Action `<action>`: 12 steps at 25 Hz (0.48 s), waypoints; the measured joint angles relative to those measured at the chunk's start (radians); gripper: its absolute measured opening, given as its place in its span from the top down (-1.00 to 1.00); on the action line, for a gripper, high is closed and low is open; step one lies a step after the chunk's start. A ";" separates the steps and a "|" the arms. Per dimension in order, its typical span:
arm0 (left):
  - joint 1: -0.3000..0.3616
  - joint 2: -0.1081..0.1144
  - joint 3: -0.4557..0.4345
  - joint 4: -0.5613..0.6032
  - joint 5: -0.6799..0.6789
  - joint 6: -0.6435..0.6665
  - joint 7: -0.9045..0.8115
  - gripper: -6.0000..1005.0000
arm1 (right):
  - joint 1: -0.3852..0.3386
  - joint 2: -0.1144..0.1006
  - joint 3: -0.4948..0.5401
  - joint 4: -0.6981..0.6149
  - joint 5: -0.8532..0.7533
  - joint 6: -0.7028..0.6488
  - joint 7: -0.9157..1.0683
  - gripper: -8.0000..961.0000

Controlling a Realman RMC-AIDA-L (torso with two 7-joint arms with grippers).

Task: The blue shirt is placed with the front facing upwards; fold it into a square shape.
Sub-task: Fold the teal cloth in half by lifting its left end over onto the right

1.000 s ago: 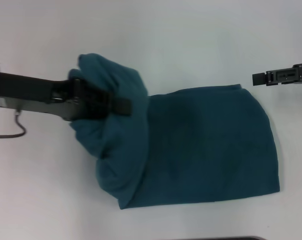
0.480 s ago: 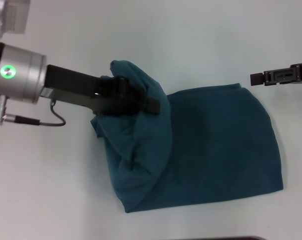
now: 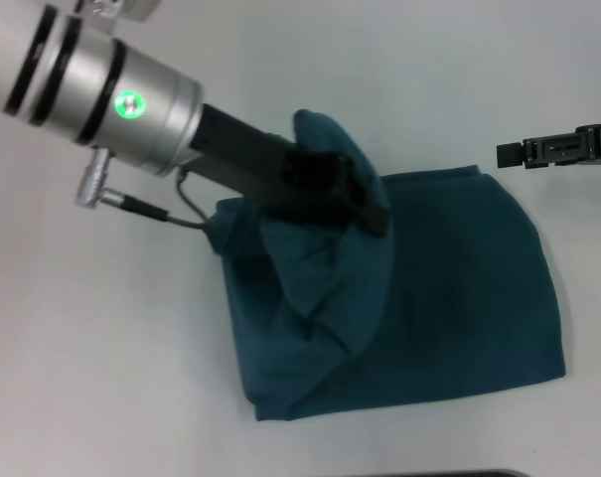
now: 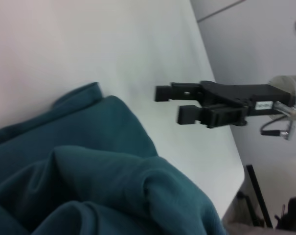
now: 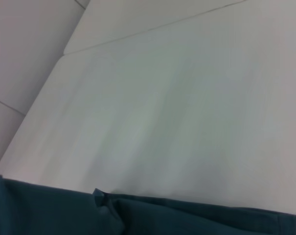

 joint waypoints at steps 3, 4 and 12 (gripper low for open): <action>-0.028 0.000 0.028 -0.005 -0.010 -0.005 -0.018 0.84 | 0.001 0.001 -0.001 0.000 0.001 0.001 0.000 -0.84; -0.036 0.000 0.035 -0.007 -0.016 -0.007 -0.021 0.84 | 0.001 0.001 -0.001 0.000 0.001 0.001 0.000 -0.84; -0.094 0.001 0.096 0.077 -0.013 -0.096 -0.026 0.84 | 0.006 0.003 -0.001 0.001 0.002 0.011 0.011 -0.84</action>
